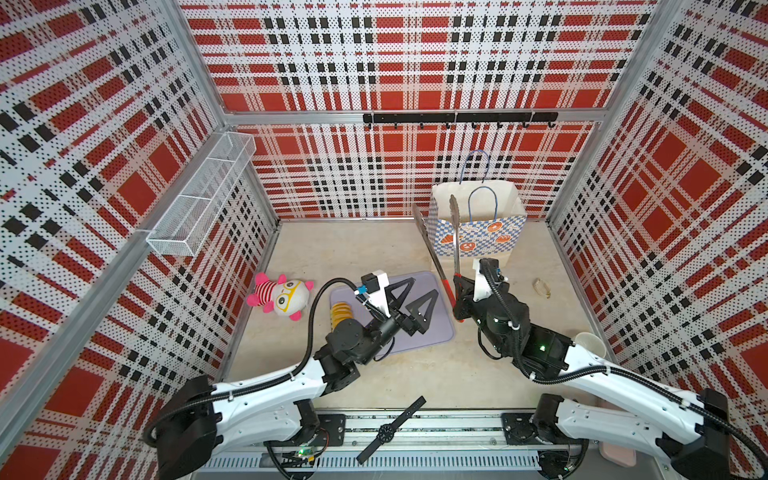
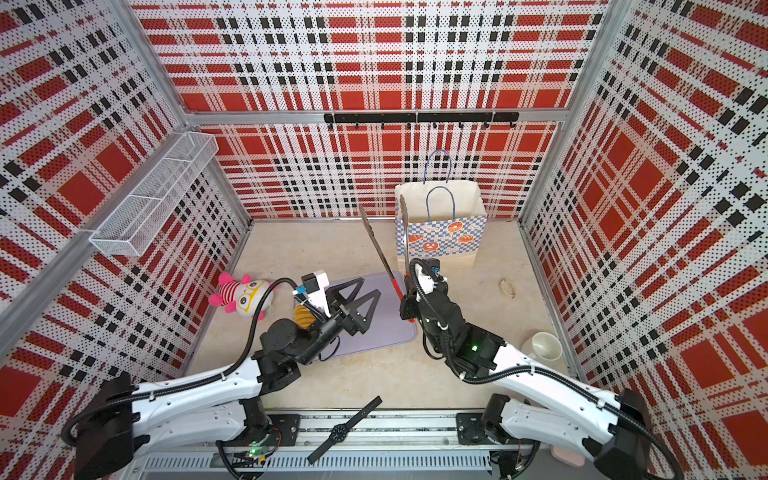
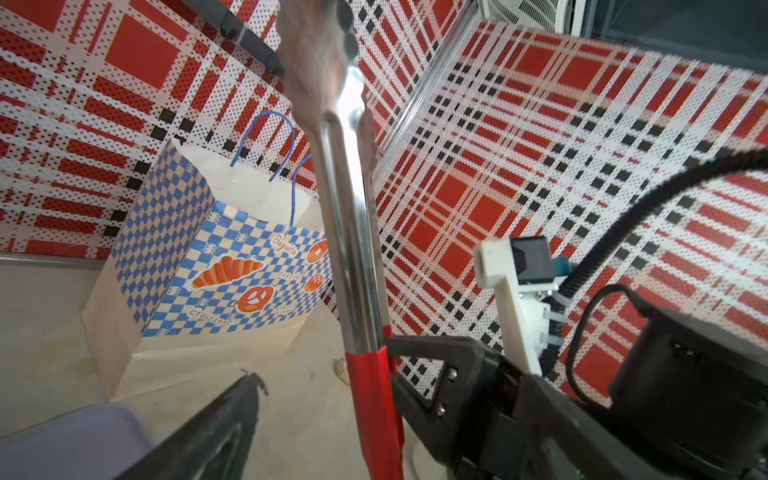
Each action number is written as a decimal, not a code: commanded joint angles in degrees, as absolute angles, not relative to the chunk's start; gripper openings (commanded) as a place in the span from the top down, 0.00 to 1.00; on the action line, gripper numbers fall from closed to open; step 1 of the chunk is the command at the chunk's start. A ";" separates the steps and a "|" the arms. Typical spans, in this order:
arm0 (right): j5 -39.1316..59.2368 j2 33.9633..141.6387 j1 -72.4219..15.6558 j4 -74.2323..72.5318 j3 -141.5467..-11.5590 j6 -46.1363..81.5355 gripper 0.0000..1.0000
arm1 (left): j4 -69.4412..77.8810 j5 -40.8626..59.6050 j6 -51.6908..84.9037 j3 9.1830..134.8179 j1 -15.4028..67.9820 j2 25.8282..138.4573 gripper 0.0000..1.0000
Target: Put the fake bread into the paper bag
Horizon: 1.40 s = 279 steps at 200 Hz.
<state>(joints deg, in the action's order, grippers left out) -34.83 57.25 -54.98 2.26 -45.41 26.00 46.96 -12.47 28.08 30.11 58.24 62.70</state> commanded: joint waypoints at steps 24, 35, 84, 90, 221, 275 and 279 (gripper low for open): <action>-41.08 59.44 -55.18 -4.86 -43.45 24.74 1.00 | 54.05 -10.26 24.95 27.01 58.30 66.81 0.00; -41.16 59.82 -55.20 -5.25 -43.24 24.77 1.00 | 54.84 -9.70 25.14 25.72 58.11 66.83 0.01; -38.87 60.69 -55.62 -9.12 -40.29 24.96 1.00 | 57.20 -7.26 29.97 22.18 54.37 64.10 0.07; -38.56 60.65 -55.82 -9.76 -39.96 24.66 1.00 | 57.22 -6.46 30.77 21.87 53.47 63.78 0.08; -38.18 62.87 -65.30 -21.99 -36.74 15.01 1.00 | 54.35 -3.24 33.64 20.73 47.22 56.92 0.17; -37.00 64.01 -68.17 -24.43 -36.82 12.62 1.00 | 53.88 -1.85 34.43 20.51 45.45 56.35 0.27; -36.99 64.12 -68.33 -24.56 -36.87 12.57 1.00 | 53.88 -1.77 34.45 20.51 45.37 56.34 0.28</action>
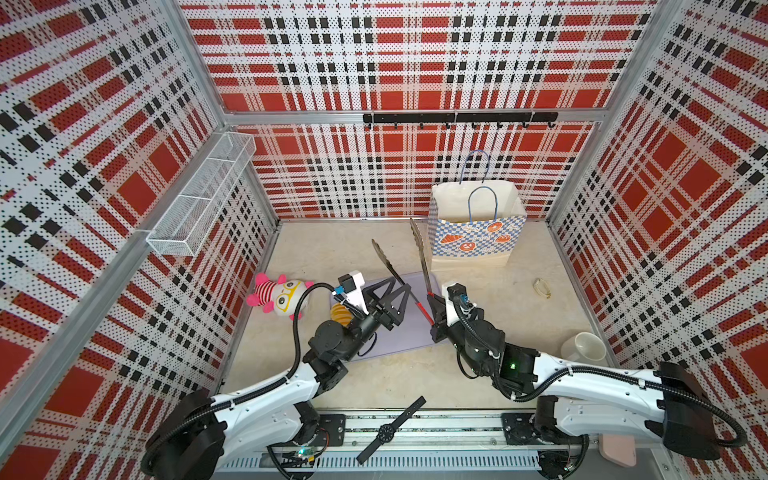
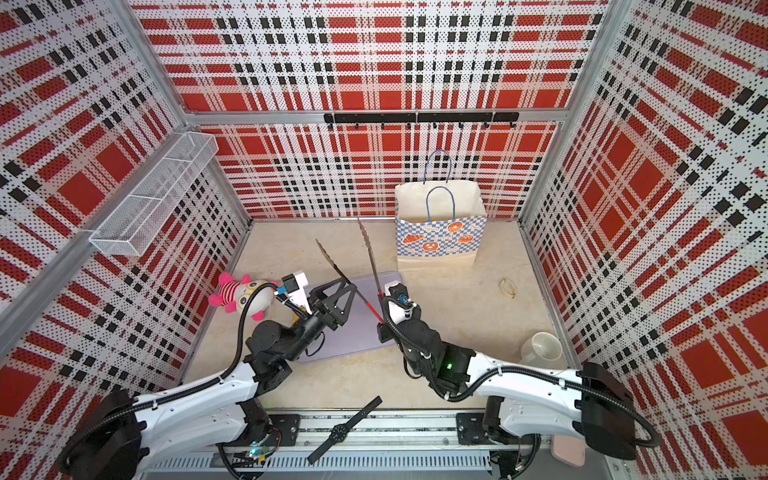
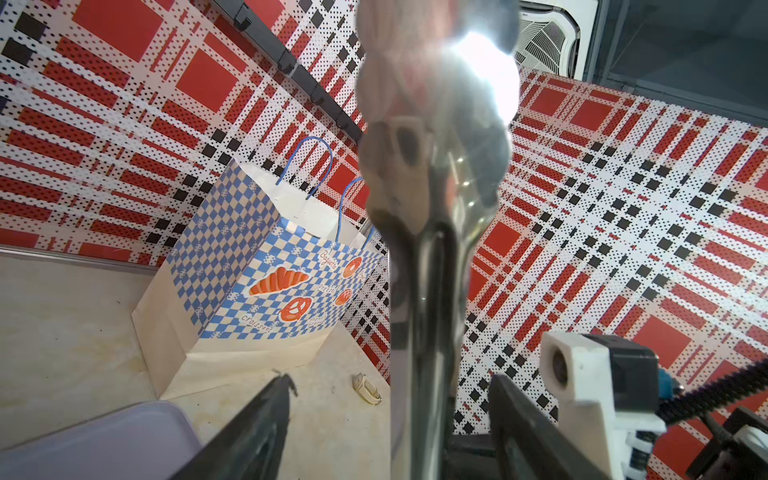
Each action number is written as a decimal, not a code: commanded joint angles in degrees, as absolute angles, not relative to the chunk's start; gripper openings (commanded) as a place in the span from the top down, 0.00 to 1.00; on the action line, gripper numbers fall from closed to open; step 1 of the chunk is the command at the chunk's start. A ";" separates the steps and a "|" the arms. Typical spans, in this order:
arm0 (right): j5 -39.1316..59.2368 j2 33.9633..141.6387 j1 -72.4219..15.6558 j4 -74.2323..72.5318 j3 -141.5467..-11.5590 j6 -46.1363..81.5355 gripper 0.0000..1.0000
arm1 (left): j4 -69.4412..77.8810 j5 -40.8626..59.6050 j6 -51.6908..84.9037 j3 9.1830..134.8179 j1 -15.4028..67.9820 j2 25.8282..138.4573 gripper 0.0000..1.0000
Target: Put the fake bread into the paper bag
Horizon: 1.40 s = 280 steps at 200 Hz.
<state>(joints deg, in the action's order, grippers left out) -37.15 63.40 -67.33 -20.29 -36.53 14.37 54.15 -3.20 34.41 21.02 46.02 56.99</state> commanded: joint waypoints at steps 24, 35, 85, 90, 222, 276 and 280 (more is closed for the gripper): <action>-36.85 64.43 -68.99 -25.14 -36.91 11.65 1.00 | 53.88 -1.67 34.45 20.12 44.87 55.85 0.36; -36.42 64.53 -69.09 -25.27 -36.91 11.34 1.00 | 53.92 -1.36 34.46 20.10 44.61 55.68 0.40; -35.64 64.08 -69.19 -25.58 -36.61 11.51 1.00 | 54.01 -1.05 34.55 19.96 44.38 55.80 0.59; -35.66 63.99 -69.22 -25.68 -36.56 11.56 1.00 | 53.96 -1.05 34.54 19.93 44.38 55.76 0.62; -28.49 57.71 -69.18 -28.76 -30.25 -5.14 0.21 | 53.05 0.67 35.95 19.41 40.16 52.71 0.74; -27.19 65.74 -68.91 -22.86 -35.29 -2.82 0.19 | 52.48 3.59 38.96 19.75 38.07 52.50 0.74; -27.25 66.09 -68.86 -22.66 -35.52 -2.49 0.18 | 52.47 3.74 39.21 19.86 38.06 52.68 0.75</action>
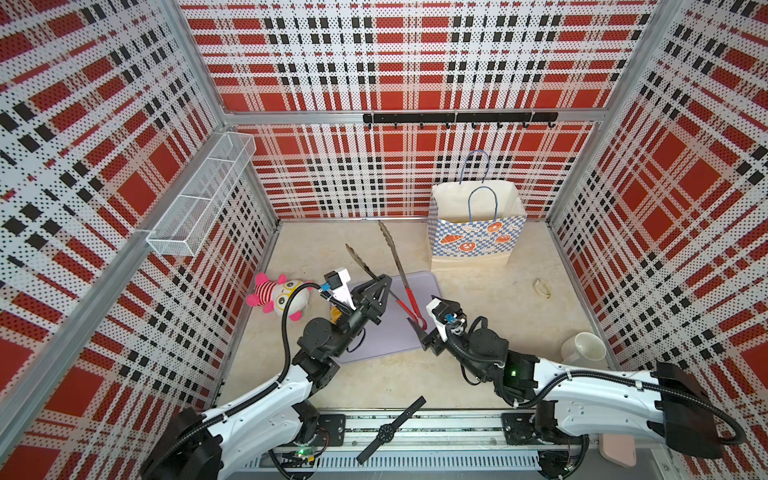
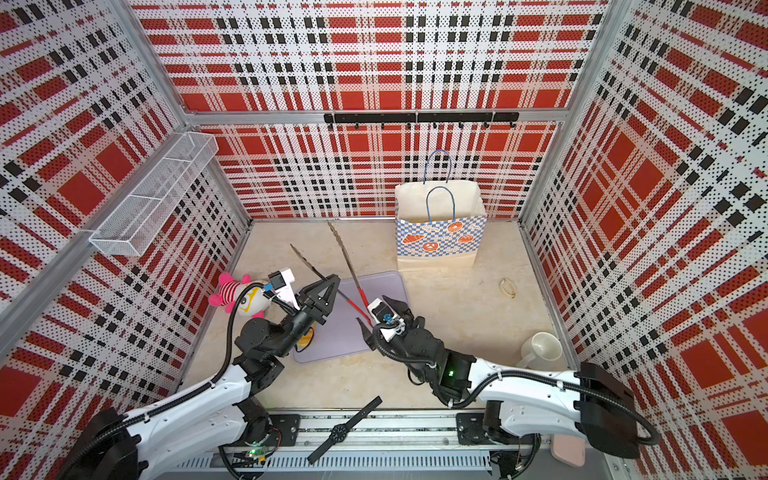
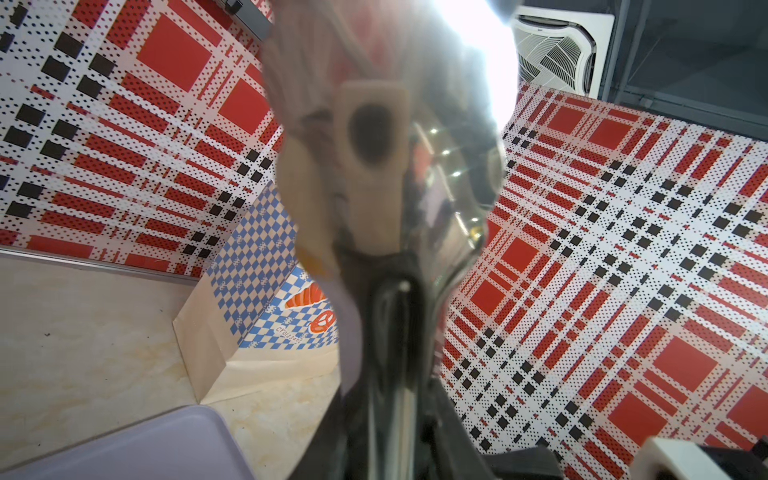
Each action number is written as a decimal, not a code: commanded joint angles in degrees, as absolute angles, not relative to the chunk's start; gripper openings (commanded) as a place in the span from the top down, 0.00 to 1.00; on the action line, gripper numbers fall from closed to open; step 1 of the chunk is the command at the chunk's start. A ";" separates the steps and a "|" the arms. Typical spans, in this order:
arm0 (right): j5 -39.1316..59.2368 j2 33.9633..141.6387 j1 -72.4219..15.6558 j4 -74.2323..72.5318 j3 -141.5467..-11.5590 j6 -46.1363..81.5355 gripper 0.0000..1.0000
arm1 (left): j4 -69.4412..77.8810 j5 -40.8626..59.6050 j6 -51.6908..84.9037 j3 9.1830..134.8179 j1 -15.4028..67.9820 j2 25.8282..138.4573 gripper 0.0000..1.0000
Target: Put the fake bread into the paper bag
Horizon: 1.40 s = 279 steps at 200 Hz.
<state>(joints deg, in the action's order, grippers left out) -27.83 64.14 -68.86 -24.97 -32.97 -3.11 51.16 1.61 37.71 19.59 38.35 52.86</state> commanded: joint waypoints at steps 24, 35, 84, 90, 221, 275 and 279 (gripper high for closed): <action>-24.84 67.52 -68.34 -22.84 -36.01 -1.26 0.21 | 52.38 4.82 40.67 20.28 38.06 53.34 0.75; -24.90 68.19 -68.14 -22.45 -36.53 -1.14 0.26 | 52.30 5.81 41.28 20.67 38.14 53.67 0.75; -24.39 68.38 -66.91 -23.72 -35.97 -0.83 0.35 | 50.15 7.66 41.87 22.99 38.06 56.21 0.74; -24.35 68.46 -66.68 -23.73 -36.02 -0.71 0.36 | 50.11 7.90 42.05 23.20 38.06 56.42 0.74; -24.24 71.97 -64.75 -27.05 -35.61 0.21 0.65 | 50.48 10.45 48.14 24.09 37.80 60.03 0.77; -23.84 70.80 -64.19 -26.81 -35.33 2.13 0.73 | 50.54 9.38 48.55 23.07 36.39 59.17 0.56; -23.71 70.72 -64.16 -26.60 -35.33 2.40 0.73 | 50.55 9.26 48.37 23.01 36.41 59.20 0.53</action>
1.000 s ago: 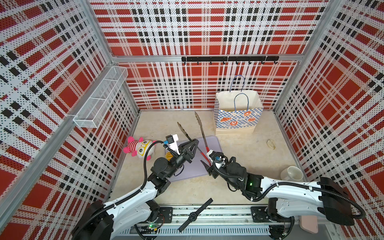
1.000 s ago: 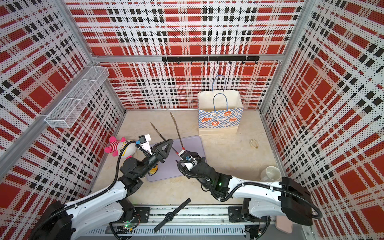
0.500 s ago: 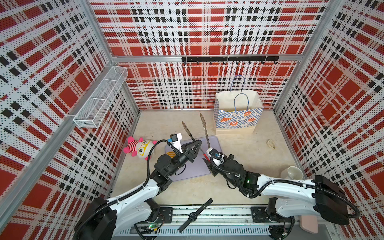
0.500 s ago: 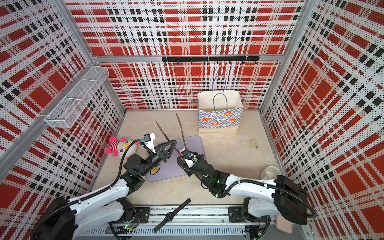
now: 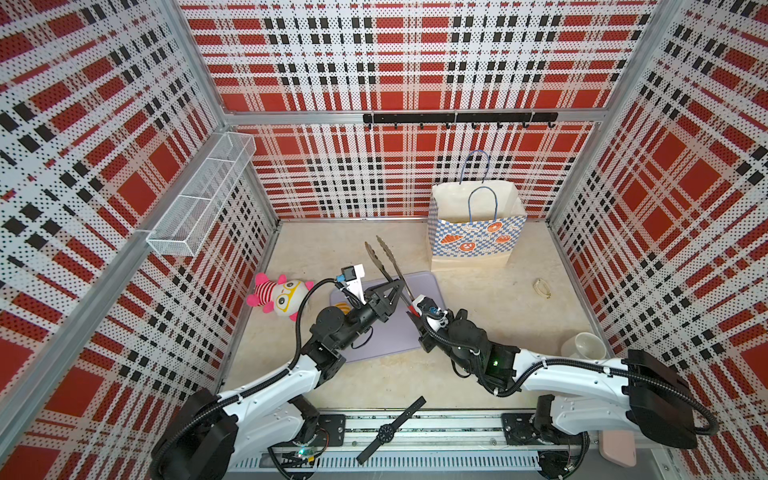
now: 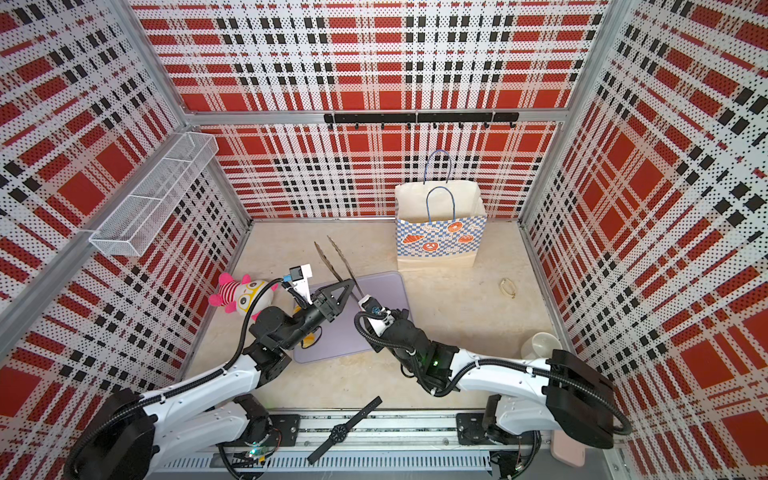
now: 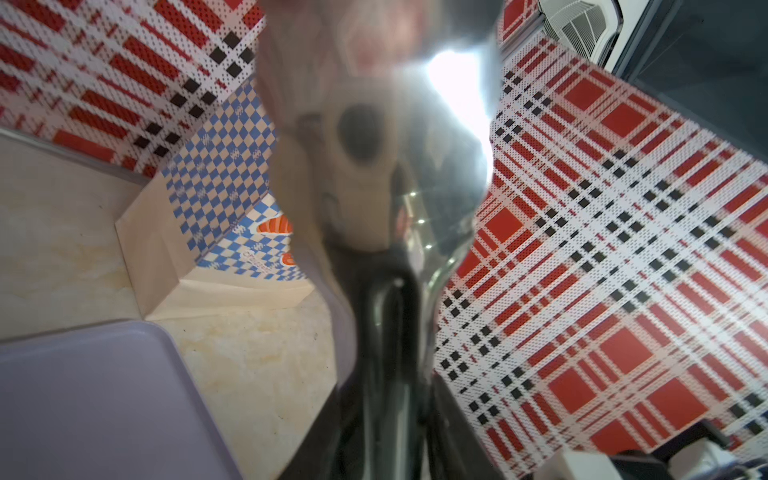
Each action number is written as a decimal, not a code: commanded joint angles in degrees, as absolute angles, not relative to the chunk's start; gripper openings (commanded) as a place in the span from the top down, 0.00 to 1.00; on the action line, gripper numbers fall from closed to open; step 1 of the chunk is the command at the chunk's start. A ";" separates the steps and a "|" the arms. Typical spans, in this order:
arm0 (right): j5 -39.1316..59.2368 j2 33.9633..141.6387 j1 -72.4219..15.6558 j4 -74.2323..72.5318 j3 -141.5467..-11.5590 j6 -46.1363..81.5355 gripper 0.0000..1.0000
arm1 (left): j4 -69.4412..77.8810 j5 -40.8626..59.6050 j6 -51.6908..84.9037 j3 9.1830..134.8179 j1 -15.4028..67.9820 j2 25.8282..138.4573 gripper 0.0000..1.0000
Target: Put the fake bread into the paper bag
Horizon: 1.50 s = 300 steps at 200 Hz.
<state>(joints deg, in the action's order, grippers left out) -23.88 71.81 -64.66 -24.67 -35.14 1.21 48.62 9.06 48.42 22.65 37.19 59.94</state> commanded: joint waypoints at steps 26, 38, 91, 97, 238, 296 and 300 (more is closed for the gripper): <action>-23.27 70.40 -63.97 -25.21 -35.86 3.87 0.75 | 49.89 8.13 46.90 22.93 36.39 58.67 0.34; -23.21 70.18 -63.83 -24.70 -36.01 4.51 0.75 | 49.30 7.60 46.54 23.03 36.30 58.54 0.27; -24.00 67.96 -62.54 -21.08 -36.56 6.91 0.75 | 40.62 -1.03 43.95 23.63 36.32 54.66 0.12; -23.83 67.42 -62.12 -19.97 -36.67 7.79 0.75 | 38.92 -2.87 43.29 23.82 36.39 53.87 0.12; 4.90 68.04 -59.34 21.71 -53.76 30.08 0.72 | -27.42 -13.41 34.90 44.09 35.38 41.93 0.02; 13.90 76.12 -59.38 23.71 -57.81 34.97 0.70 | -34.16 -1.55 28.95 47.57 23.84 46.28 0.02; 14.07 76.65 -59.37 23.81 -58.12 35.17 0.69 | -34.19 -0.45 28.53 47.31 22.68 46.53 0.02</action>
<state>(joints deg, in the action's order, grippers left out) 9.45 74.22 -59.48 23.40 -55.59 32.62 -29.54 -8.23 32.80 46.57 27.81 45.30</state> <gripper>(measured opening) 0.293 0.982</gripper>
